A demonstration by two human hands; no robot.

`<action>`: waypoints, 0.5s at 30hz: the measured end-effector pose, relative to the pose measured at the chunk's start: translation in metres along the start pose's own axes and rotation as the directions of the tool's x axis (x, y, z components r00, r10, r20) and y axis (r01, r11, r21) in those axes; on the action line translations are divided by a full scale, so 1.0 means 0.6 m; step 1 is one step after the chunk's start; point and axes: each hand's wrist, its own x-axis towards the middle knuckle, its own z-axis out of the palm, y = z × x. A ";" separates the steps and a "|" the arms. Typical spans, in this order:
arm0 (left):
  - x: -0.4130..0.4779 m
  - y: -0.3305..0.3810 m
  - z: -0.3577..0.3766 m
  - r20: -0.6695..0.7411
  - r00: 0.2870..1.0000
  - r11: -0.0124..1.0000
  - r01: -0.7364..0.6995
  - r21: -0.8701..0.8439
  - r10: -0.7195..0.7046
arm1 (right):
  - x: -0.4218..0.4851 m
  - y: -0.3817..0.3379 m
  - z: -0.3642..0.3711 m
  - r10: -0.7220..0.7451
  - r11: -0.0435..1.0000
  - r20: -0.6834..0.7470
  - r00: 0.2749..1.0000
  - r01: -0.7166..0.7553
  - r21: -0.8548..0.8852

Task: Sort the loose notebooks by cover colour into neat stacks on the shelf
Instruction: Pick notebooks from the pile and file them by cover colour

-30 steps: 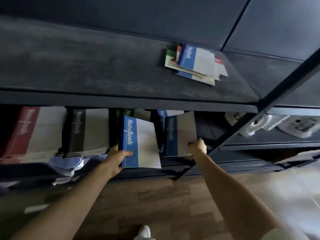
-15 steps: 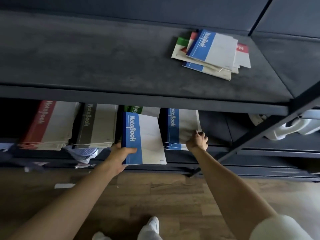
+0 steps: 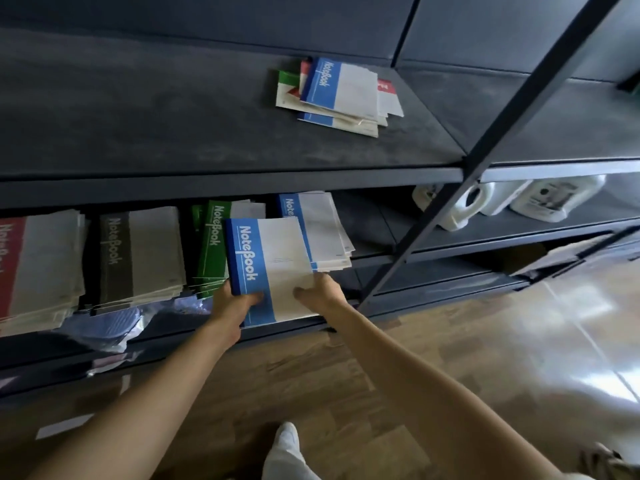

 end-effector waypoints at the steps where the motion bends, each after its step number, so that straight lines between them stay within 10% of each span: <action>1: -0.002 -0.004 0.001 0.010 1.000 1.000 -0.003 0.010 0.003 | -0.012 0.005 -0.001 0.007 1.000 -0.037 0.999 -0.006 0.025; 15: 0.001 0.014 0.061 -0.017 0.993 0.984 0.112 -0.139 -0.115 | 0.040 0.066 -0.091 0.092 0.982 -0.225 0.970 -0.051 0.180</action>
